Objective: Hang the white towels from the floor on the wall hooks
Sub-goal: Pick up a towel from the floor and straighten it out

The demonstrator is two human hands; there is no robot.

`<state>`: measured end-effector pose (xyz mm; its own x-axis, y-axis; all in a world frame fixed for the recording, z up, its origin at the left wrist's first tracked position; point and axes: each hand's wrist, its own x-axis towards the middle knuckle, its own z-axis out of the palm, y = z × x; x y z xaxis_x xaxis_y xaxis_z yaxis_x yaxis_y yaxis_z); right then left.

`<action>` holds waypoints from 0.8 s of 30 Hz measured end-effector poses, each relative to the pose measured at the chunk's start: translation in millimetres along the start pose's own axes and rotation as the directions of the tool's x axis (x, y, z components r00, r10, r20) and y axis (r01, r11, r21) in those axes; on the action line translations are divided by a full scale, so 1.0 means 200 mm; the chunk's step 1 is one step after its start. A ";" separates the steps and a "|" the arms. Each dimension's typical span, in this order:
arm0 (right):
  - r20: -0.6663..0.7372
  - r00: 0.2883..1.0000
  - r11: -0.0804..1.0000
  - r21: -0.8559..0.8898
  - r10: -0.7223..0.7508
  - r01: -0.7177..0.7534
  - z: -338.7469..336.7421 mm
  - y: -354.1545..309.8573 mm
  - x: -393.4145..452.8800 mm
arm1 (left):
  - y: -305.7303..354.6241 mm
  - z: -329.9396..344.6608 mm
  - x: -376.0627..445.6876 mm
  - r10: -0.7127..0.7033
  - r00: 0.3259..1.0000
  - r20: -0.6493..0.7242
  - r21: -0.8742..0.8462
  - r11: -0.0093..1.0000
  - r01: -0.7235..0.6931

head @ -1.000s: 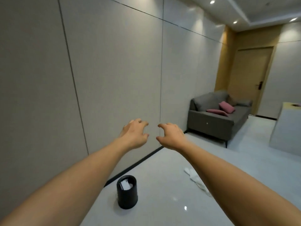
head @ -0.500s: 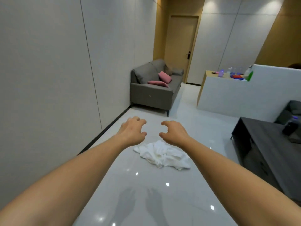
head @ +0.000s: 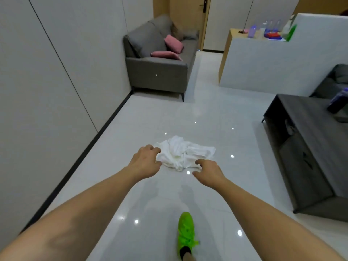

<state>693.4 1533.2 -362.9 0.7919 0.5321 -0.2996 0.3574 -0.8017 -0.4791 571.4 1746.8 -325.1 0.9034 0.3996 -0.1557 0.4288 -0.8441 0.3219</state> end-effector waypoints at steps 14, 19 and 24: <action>0.229 0.967 0.989 0.063 0.117 -0.134 0.09 0.29 1.29 | -0.20 0.31 1.25 -0.189 0.957 0.221 -0.027 0.979 0.200; 0.302 0.937 0.979 0.049 0.176 -0.199 0.12 0.37 1.59 | -0.22 0.43 1.55 -0.219 0.929 0.299 -0.053 0.968 0.245; 0.382 0.897 0.966 0.041 0.222 -0.256 0.22 0.41 1.82 | -0.27 0.57 1.81 -0.231 0.906 0.354 -0.066 0.960 0.271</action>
<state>988.9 1672.3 -546.7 0.6002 0.4035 -0.6906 0.1222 -0.8995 -0.4195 875.3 1896.0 -505.3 0.7185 0.4305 -0.5462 0.6567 -0.6786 0.3290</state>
